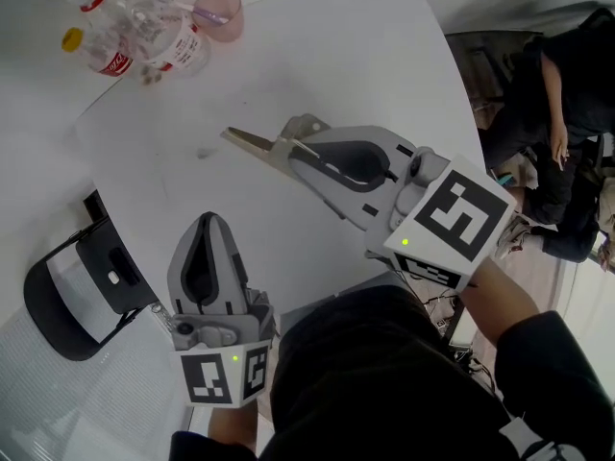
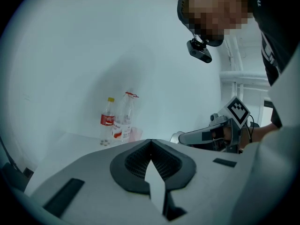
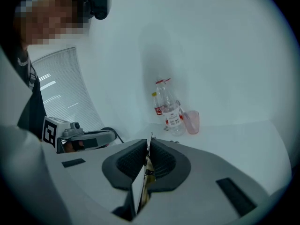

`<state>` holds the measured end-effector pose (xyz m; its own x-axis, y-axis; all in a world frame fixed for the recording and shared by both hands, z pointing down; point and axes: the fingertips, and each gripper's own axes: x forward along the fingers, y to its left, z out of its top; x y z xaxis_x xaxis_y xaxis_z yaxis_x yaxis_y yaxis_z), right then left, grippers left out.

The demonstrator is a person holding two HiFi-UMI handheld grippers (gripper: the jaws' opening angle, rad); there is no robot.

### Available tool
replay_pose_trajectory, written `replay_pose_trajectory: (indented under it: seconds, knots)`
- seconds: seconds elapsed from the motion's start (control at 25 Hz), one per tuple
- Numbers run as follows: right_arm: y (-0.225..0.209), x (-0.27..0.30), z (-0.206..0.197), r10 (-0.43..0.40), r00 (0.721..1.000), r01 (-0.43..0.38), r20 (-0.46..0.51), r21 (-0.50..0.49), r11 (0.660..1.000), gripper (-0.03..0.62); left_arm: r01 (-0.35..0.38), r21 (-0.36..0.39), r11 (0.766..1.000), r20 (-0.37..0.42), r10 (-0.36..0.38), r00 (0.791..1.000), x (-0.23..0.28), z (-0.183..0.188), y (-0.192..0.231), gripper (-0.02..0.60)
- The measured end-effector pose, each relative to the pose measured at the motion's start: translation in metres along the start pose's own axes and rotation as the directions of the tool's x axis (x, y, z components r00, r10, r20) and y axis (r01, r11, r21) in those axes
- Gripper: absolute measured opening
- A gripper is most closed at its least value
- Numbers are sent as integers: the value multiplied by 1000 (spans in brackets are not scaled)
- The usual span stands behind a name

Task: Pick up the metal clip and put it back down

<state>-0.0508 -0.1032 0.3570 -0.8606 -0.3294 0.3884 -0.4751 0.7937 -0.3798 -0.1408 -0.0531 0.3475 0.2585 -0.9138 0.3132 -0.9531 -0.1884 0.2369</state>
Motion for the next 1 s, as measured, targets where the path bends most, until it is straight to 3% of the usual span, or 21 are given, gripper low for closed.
replay_pose_trajectory:
  seconds: [0.8,1.0]
  knots:
    - [60,-78,119,-44,976,81,212,-166,983,34,47,119,992,150,-65,987,-43,95,-50,12]
    - [74,-100,133,-55,971,99,233,-186,978,33,44,133,990,181,-68,981,-55,114,-59,12]
